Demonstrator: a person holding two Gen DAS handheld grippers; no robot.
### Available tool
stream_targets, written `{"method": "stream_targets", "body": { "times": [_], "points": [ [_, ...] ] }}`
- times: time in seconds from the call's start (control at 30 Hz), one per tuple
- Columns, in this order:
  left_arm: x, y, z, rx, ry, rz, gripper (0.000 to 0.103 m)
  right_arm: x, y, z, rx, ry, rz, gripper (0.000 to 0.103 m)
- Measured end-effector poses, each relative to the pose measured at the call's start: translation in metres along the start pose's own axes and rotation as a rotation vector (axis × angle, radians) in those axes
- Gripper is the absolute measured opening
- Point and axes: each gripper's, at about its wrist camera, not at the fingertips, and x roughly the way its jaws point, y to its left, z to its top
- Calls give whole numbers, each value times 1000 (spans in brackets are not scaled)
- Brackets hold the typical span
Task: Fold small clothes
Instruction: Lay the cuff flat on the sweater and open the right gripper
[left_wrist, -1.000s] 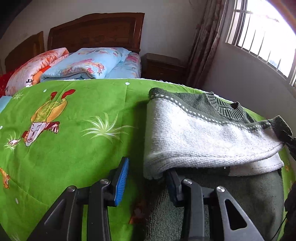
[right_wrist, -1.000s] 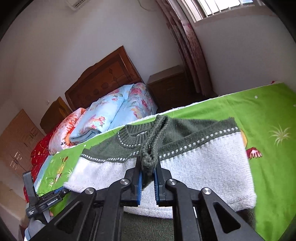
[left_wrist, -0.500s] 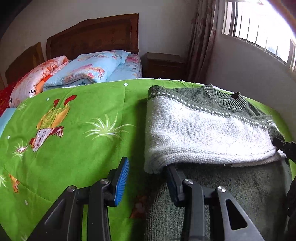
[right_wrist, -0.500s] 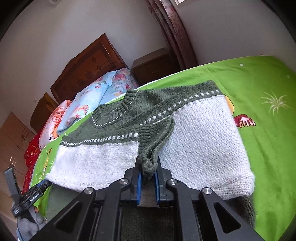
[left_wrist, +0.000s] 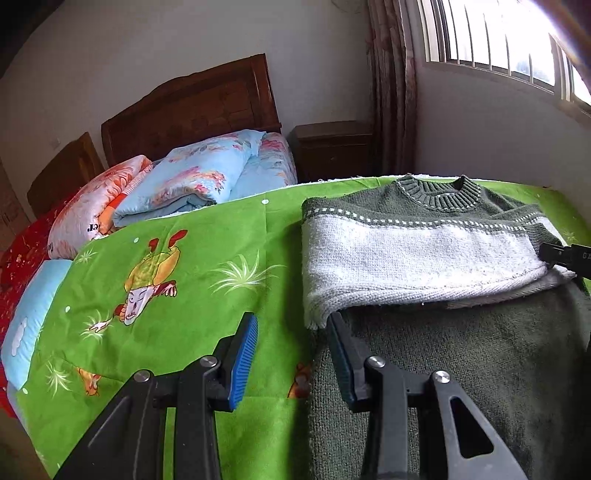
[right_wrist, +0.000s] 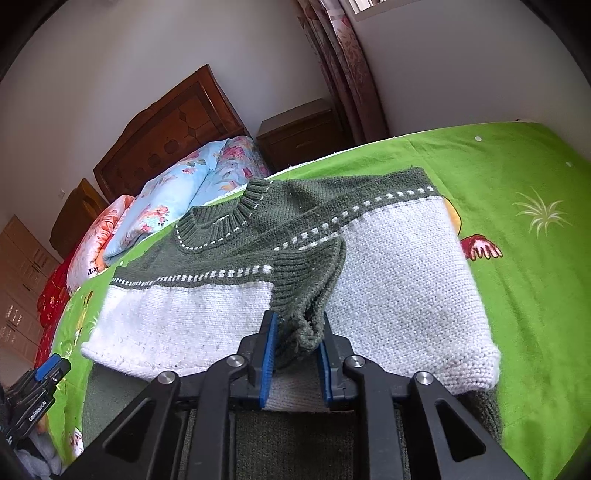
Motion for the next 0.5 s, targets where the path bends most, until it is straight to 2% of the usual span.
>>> {"method": "stream_targets", "body": {
  "times": [0.03, 0.07, 0.1, 0.17, 0.27, 0.3, 0.4, 0.47, 0.5],
  "points": [
    [-4, 0, 0, 4, -6, 6, 40, -3, 1, 0, -10, -6, -15, 10],
    [-7, -1, 1, 8, -12, 10, 40, -9, 1, -1, -20, -19, -28, 71],
    [-10, -1, 2, 11, -17, 13, 40, -14, 2, -1, -29, -37, -40, 103],
    [-14, -3, 5, 11, -28, 10, 40, -27, 2, -1, -43, -77, -61, 103],
    [-20, -11, 20, -3, -55, -35, 40, -47, 3, 0, -72, -150, -114, 103],
    [-22, -15, 27, -9, -69, -68, 40, -52, 6, 1, -92, -170, -131, 103],
    [-23, -33, 54, -47, -105, -230, 40, -55, 28, 1, -222, -182, -132, 103],
    [-9, -52, 70, -45, -87, -333, 41, -49, 48, -2, -330, -175, -141, 103],
    [3, -62, 76, -37, -66, -360, 41, -45, 57, -4, -370, -168, -130, 103]
  ]
}}
